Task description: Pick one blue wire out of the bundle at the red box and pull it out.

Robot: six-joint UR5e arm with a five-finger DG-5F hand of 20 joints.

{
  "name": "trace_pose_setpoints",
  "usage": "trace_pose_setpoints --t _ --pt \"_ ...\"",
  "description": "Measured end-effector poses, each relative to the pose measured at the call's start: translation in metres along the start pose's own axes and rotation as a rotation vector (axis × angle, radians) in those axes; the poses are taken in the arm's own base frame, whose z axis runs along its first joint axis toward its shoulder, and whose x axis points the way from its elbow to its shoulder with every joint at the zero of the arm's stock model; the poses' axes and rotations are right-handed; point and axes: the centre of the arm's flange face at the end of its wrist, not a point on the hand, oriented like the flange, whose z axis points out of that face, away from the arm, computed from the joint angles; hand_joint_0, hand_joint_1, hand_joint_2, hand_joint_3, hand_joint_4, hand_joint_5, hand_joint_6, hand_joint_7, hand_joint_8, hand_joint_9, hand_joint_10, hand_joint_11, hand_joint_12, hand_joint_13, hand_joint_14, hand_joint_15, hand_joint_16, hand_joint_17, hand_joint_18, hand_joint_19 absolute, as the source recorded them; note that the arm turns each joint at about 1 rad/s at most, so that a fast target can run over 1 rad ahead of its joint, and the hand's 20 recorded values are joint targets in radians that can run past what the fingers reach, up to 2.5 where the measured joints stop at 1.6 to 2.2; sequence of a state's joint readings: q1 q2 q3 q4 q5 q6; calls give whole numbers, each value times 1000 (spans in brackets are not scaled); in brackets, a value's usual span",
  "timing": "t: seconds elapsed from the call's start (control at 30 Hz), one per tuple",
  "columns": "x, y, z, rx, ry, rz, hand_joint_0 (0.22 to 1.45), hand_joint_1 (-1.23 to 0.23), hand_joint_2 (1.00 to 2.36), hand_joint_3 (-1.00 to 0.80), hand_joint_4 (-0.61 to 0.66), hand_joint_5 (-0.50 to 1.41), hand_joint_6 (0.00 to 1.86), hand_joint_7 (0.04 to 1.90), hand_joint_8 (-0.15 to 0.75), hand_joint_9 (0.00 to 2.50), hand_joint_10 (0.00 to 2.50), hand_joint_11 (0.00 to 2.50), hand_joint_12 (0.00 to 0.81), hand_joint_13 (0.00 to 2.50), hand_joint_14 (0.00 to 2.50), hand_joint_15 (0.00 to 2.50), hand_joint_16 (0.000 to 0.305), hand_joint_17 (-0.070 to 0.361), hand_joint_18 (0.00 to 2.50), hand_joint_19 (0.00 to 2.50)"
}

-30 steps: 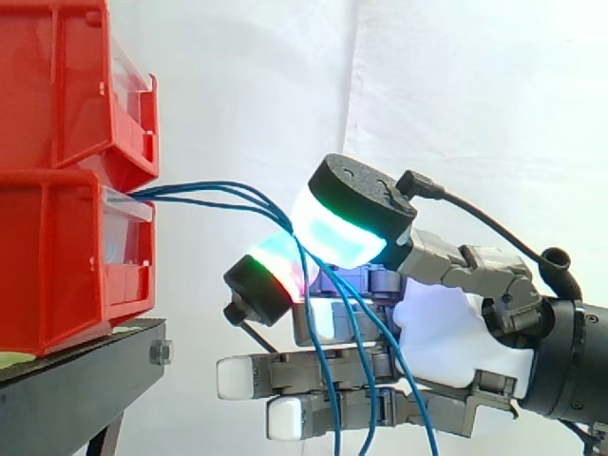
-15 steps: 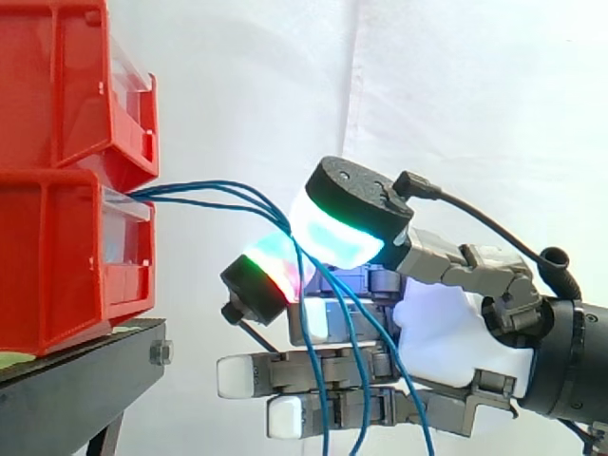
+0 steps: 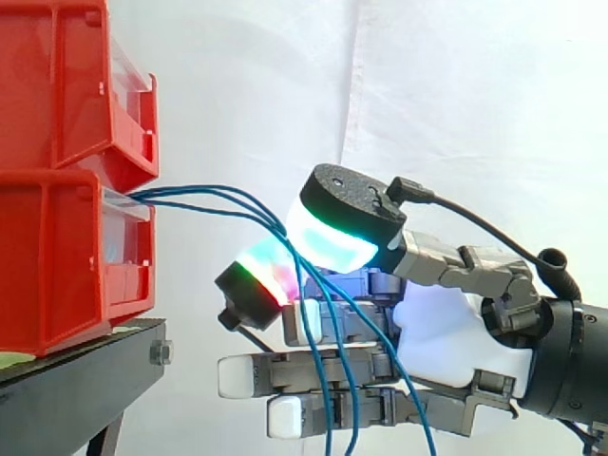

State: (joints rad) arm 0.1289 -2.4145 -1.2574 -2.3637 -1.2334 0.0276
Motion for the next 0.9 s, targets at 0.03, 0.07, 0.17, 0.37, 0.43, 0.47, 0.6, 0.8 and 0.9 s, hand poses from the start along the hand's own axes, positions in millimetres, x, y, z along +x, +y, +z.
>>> trace_pose_setpoints --t 0.03,0.07,0.17,0.37,0.43,0.47,0.6,0.8,0.9 --pt "0 0 0 0 0 0 520 -755 1426 -56 196 -134 797 969 330 1079 14 584 447 809 11 361 66 148 818 488" --pt "0 0 0 0 0 0 527 -756 1389 -53 212 -135 797 966 330 1078 14 584 446 808 11 361 66 148 815 482" --pt "0 0 0 0 0 0 550 -773 1223 -34 208 -136 808 968 333 1088 14 613 449 805 13 368 66 148 809 492" --pt "0 0 0 0 0 0 546 -785 1172 -40 215 -143 852 968 346 1106 16 653 455 806 11 377 67 151 812 482" --pt "0 0 0 0 0 0 549 -788 1149 -52 217 -143 857 968 344 1099 16 656 457 804 11 370 67 151 811 491" --pt "0 0 0 0 0 0 578 -796 1035 -65 216 -144 860 972 338 1096 16 650 452 798 12 376 66 148 801 497" --pt "0 0 0 1 0 0 560 -756 1007 -173 212 -147 860 975 329 1082 18 660 438 783 12 382 63 142 771 515" --pt "0 0 0 1 0 0 513 -685 1009 -342 167 -154 840 1011 295 1042 20 688 399 736 16 408 54 122 683 566" --pt "0 0 0 1 0 0 499 -673 1006 -401 174 -153 838 1011 302 1046 18 685 406 738 14 403 55 125 690 562"
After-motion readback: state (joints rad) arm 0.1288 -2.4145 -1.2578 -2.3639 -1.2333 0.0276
